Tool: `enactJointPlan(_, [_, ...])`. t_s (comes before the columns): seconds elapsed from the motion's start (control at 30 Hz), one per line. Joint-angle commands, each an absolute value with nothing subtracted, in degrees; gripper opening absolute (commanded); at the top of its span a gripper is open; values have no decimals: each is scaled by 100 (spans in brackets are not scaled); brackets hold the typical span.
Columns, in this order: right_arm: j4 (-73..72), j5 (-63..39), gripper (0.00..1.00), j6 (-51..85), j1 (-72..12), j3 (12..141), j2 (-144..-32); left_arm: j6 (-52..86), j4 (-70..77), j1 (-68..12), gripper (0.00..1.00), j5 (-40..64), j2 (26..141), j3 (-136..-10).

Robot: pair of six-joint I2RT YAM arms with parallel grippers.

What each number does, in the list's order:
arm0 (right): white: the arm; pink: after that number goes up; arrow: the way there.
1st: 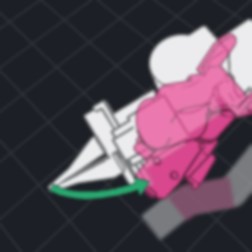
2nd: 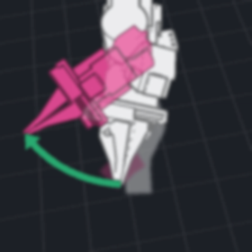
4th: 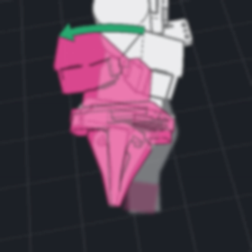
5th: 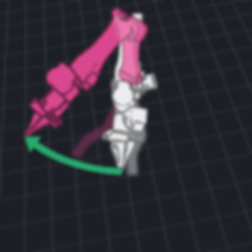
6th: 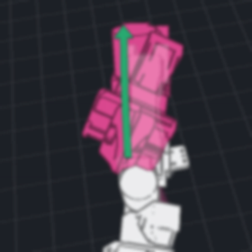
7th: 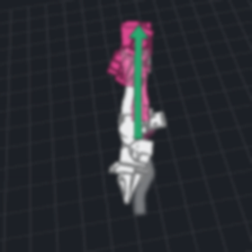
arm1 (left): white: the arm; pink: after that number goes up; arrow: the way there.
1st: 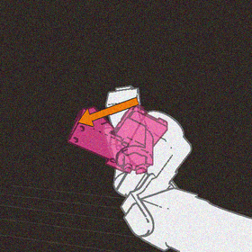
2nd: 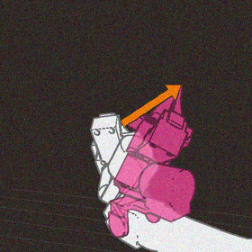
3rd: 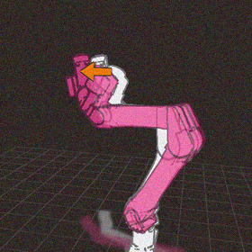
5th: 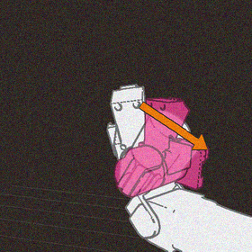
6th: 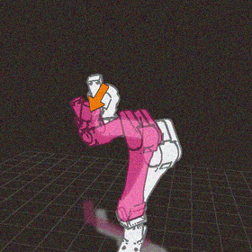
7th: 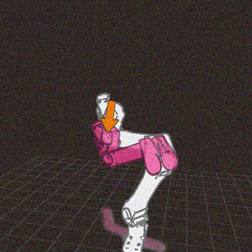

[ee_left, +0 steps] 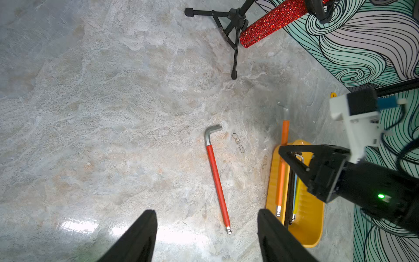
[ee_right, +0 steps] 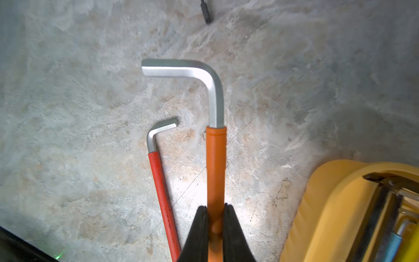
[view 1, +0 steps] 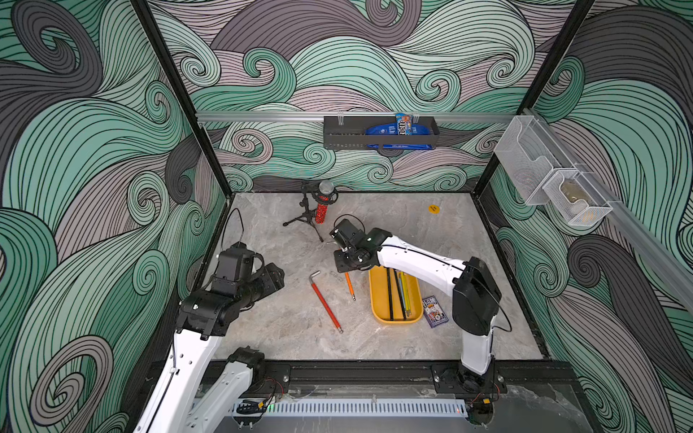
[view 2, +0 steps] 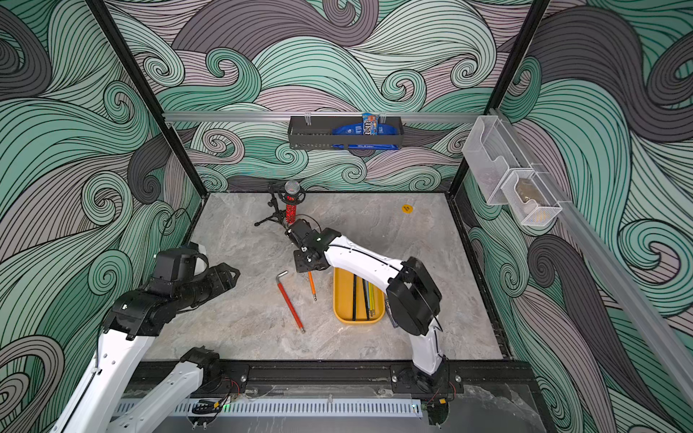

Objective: Put the hex key on the desktop into the storage box
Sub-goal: Pick up the Allen key from the center of the board, then place the Allen key in the storage box.

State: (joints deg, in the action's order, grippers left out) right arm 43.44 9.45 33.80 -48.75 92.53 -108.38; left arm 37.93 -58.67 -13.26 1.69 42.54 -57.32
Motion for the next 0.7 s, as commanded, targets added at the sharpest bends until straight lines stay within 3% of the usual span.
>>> enactJointPlan(0.0, [4512,890,0,3501,-4621,8844,-10316,3719,-5780,-1345,73,175,4245,-5784])
enactJointPlan(0.37, [4526,326,0,3151,-3640,7071,-8822,3753,-5700,-1344,73,264,4246,-5711])
enactJointPlan(0.67, [4515,-17,0,3010,-3196,6285,-8612,3754,-5708,-1345,73,264,4222,-5717])
